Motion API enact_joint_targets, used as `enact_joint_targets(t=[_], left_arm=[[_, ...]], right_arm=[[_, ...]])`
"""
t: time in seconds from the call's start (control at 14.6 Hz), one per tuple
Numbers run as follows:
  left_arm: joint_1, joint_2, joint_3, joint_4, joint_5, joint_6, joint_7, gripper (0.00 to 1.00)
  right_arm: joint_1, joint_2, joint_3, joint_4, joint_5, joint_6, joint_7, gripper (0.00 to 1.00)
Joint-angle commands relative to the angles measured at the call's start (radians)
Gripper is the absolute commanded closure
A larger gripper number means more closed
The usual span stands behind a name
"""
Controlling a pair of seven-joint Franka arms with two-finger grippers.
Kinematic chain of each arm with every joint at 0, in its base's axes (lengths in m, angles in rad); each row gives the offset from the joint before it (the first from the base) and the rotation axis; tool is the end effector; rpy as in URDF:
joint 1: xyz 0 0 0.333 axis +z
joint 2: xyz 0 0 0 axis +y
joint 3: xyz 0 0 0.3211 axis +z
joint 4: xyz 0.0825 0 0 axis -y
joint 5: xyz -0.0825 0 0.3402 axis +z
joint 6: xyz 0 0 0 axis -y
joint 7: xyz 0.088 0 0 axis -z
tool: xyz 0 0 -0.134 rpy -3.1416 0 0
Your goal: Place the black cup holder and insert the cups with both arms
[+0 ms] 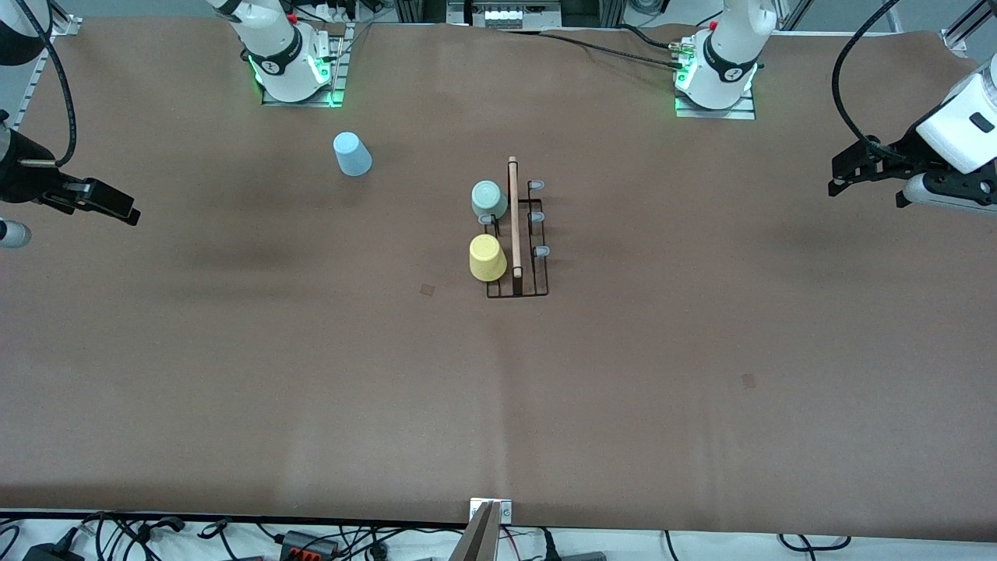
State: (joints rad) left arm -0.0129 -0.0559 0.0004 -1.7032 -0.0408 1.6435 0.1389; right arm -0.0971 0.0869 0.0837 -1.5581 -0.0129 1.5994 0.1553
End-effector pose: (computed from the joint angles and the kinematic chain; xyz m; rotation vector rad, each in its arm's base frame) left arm 0.4973 -0.0114 0.5802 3.0922 -0.2298 -0.0019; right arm 0.5371 -0.0107 0.5651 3.1209 -0.2631 -0.0701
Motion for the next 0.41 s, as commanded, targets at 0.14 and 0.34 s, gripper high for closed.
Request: enact_joint_targets(t=[0.14,0.34], left_arm=[[0.002,0.005,-0.002,0.022,0.013,-0.022,-0.010,0.00],[0.002,0.005,-0.002,0.022,0.013,-0.021,-0.010,0.00]], right_arm=[[-0.001,-0.010,-0.004,0.001,0.011,-0.006,-0.005,0.00],[-0.001,-0.010,-0.004,0.001,0.011,-0.013,-0.002,0.00]])
